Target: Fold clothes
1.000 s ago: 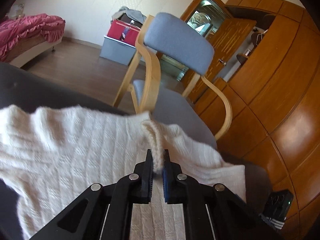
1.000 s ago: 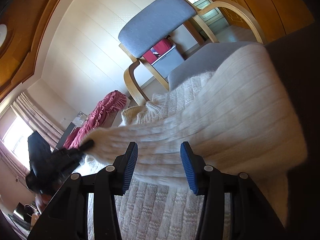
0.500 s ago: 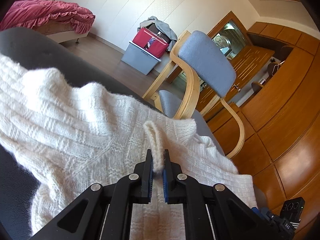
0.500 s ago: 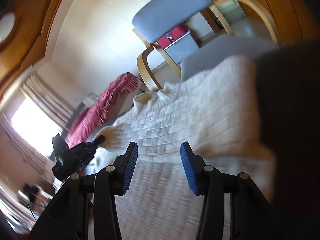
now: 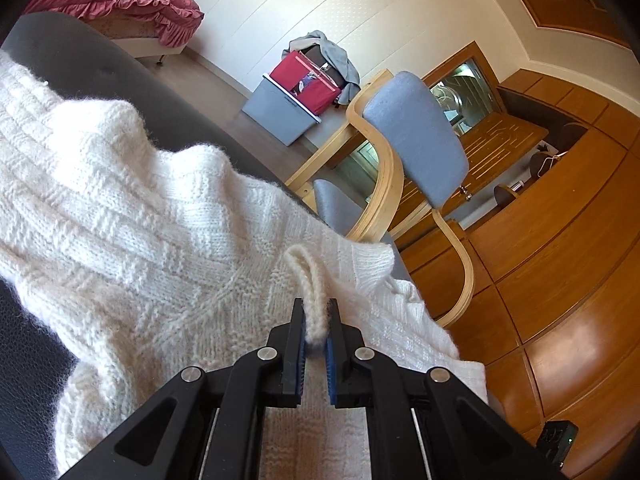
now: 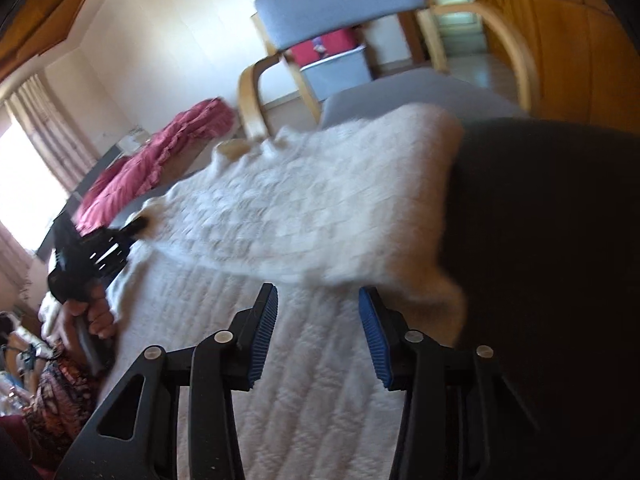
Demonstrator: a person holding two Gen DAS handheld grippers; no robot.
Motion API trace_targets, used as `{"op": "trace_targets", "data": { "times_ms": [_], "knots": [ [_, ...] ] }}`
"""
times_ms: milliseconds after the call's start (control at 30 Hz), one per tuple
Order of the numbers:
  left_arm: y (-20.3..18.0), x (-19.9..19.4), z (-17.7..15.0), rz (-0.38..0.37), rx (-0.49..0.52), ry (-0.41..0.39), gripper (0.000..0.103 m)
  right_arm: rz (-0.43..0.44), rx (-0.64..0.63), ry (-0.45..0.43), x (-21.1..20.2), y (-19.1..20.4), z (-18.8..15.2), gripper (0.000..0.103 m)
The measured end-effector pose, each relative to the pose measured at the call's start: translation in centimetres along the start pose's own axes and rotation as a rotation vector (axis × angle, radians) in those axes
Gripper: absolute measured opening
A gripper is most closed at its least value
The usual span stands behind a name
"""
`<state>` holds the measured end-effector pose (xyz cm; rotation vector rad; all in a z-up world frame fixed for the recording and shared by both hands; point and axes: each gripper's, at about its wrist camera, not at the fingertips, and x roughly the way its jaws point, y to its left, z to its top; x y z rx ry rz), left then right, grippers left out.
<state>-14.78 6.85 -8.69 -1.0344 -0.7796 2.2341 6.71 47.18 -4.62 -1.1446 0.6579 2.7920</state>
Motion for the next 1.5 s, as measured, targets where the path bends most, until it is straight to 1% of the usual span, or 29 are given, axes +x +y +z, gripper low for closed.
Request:
{"op": "trace_targets", "data": {
  "times_ms": [33, 67, 100, 133, 167, 200, 300, 400, 500, 567, 667, 700, 767, 833, 867, 1000, 1033, 1067, 1100, 1167, 1233, 1300, 1367, 1433, 1500],
  "knots": [
    [-0.1, 0.1, 0.0, 0.002, 0.005, 0.002, 0.007, -0.042, -0.003, -0.019, -0.3, -0.2, 0.1, 0.037],
    [-0.2, 0.1, -0.1, 0.004, 0.009, 0.004, 0.007, -0.095, -0.010, -0.039, -0.6, -0.4, 0.3, 0.033],
    [-0.4, 0.3, -0.2, 0.009, 0.019, 0.016, 0.007, -0.165, -0.021, -0.056, -0.8, -0.6, 0.3, 0.026],
    [-0.5, 0.6, -0.3, 0.014, 0.030, 0.029, 0.007, -0.240, -0.030, -0.069, -1.0, -0.8, 0.4, 0.022],
    [-0.7, 0.8, -0.4, 0.020, 0.040, 0.042, 0.007, -0.289, -0.032, -0.077, -1.1, -1.1, 0.4, 0.021],
    [-0.9, 1.1, -0.5, 0.031, 0.053, 0.056, 0.007, -0.298, -0.026, -0.074, -1.0, -1.3, 0.5, 0.021],
    [-1.0, 1.7, -0.8, 0.055, 0.073, 0.093, 0.007, -0.295, -0.018, -0.044, -0.6, -1.9, 0.5, 0.021],
    [-0.6, 1.7, -0.8, 0.048, 0.060, 0.099, 0.007, -0.292, -0.010, -0.015, -0.2, -2.4, 0.5, 0.021],
    [-0.4, 1.4, -0.8, 0.043, 0.059, 0.101, 0.007, -0.249, -0.022, 0.011, -1.3, -2.0, -0.1, 0.022],
    [-0.4, 1.4, -0.8, 0.037, 0.060, 0.104, 0.007, -0.210, -0.025, -0.041, -3.2, -1.6, 0.0, 0.022],
    [-0.3, 1.3, -0.8, 0.025, 0.060, 0.106, 0.007, -0.162, -0.008, -0.158, -5.7, -1.1, 1.1, 0.022],
    [-0.3, 1.2, -0.8, 0.020, 0.060, 0.107, 0.007, -0.152, -0.006, -0.184, -6.1, -0.9, 1.7, 0.022],
    [-0.3, 1.1, -0.8, 0.013, 0.059, 0.107, 0.007, -0.159, -0.036, -0.178, -5.0, -0.2, 3.4, 0.022],
    [-0.3, 1.1, -0.8, 0.009, 0.060, 0.109, 0.007, -0.162, -0.094, -0.127, -2.4, 0.4, 5.0, 0.022],
    [-0.3, 1.1, -0.8, 0.010, 0.062, 0.112, 0.007, -0.173, -0.103, -0.100, -1.1, 0.3, 5.4, 0.022],
    [-0.5, 1.3, -1.0, 0.026, 0.078, 0.124, 0.007, -0.262, -0.086, -0.012, 3.9, -1.4, 5.7, 0.021],
    [-0.6, 1.5, -1.0, 0.032, 0.087, 0.130, 0.007, -0.292, -0.073, 0.001, 4.8, -2.0, 5.5, 0.018],
    [-0.8, 1.7, -1.1, 0.035, 0.101, 0.138, 0.007, -0.304, -0.042, -0.004, 5.0, -2.9, 5.3, 0.018],
    [-1.0, 1.9, -1.1, 0.038, 0.114, 0.142, 0.008, -0.284, -0.004, -0.020, 4.8, -3.8, 5.1, 0.018],
    [-1.2, 2.1, -1.2, 0.033, 0.131, 0.154, 0.008, -0.255, 0.061, -0.048, 4.5, -5.3, 4.9, 0.013],
    [-1.2, 2.2, -1.1, 0.028, 0.138, 0.160, 0.008, -0.260, 0.086, -0.059, 4.3, -5.9, 4.8, 0.012],
    [-1.0, 2.2, -1.0, 0.020, 0.127, 0.162, 0.009, -0.252, 0.095, -0.064, 3.8, -5.8, 4.6, 0.012],
    [-0.8, 2.2, -0.9, 0.017, 0.124, 0.164, 0.009, -0.262, 0.095, -0.077, 3.2, -5.3, 4.8, 0.013],
    [-0.8, 2.3, -0.8, 0.019, 0.128, 0.164, 0.009, -0.260, 0.049, -0.129, 2.5, -4.1, 5.5, 0.014],
    [-0.8, 2.2, -0.8, 0.019, 0.128, 0.164, 0.009, -0.276, 0.005, -0.139, 2.9, -3.6, 6.5, 0.014]
  ]
}}
